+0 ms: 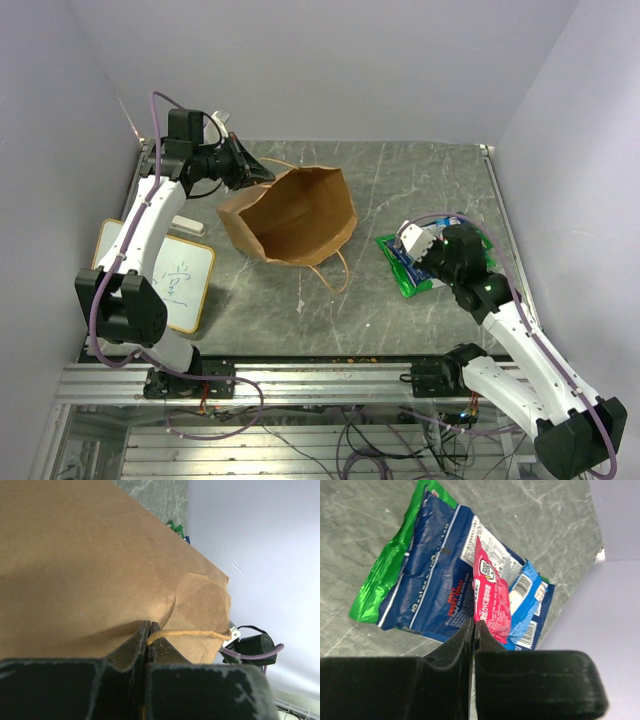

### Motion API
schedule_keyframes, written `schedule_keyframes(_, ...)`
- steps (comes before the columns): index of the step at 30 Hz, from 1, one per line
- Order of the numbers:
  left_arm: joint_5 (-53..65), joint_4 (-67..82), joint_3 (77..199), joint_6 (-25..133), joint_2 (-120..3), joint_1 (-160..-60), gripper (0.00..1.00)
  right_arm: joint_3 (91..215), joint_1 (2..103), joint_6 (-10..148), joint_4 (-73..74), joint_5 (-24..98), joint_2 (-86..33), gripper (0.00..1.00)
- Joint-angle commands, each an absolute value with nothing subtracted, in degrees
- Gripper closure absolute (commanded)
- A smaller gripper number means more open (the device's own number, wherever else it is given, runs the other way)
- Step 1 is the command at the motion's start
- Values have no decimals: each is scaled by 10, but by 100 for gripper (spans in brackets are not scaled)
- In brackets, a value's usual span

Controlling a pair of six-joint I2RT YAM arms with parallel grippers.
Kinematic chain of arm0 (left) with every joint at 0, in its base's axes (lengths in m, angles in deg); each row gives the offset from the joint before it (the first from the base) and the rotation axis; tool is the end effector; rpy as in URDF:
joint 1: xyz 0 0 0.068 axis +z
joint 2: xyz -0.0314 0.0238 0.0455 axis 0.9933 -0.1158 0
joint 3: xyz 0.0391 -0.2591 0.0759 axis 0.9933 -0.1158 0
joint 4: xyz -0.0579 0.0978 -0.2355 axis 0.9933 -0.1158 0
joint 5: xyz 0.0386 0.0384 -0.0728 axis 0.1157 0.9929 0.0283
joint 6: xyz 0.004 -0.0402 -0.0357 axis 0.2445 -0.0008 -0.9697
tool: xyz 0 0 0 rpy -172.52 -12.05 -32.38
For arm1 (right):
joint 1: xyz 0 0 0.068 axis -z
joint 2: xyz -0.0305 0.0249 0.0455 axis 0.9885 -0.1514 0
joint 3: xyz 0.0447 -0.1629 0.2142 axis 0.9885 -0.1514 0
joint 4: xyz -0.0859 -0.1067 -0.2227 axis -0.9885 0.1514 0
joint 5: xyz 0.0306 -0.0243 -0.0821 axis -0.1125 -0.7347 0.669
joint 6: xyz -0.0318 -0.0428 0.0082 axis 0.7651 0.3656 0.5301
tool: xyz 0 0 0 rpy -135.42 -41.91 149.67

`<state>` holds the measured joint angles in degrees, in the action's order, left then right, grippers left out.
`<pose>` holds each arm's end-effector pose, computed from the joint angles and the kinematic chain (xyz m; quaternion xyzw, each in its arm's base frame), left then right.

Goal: Take the snacks out of the paper bag

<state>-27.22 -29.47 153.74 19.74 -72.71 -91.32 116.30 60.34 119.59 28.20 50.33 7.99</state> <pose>0.3382 -0.0710 0.3697 -0.1199 0.8431 -0.4700 0.2322 0.1665 0.0597 0.2676 -0.4558 0.7642 -0.1338 0.4364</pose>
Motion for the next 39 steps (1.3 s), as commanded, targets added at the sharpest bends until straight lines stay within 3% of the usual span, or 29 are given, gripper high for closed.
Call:
schedule_keyframes(1,-288,-277,1528,190,-708,-910,93,1147,607,1198,294,468,81,100)
schedule_keyframes(12,-290,-275,1537,191,-709,-910,93,1134,607,1187,312,446,88,99)
schedule_keyframes(15,-295,-269,1539,190,-710,-910,93,1135,607,1191,318,445,92,85)
schedule_keyframes(19,-304,-256,1539,188,-708,-911,93,1146,607,1195,323,439,101,75)
schedule_keyframes(23,-306,-250,1544,188,-709,-916,93,1163,607,1197,316,451,113,55)
schedule_keyframes(27,-325,-190,1545,135,-711,-929,93,1182,607,1166,257,482,123,36)
schedule_keyframes(32,-330,-102,1558,40,-713,-963,93,1218,607,1048,155,523,100,20)
schedule_keyframes(33,-330,-84,1557,21,-714,-969,93,1225,607,1028,135,520,93,14)
schedule_keyframes(34,-331,-66,1554,1,-713,-972,93,1230,607,1013,121,515,87,1)
schedule_keyframes(39,-320,-85,1569,5,-714,-960,93,1246,607,945,65,481,65,0)
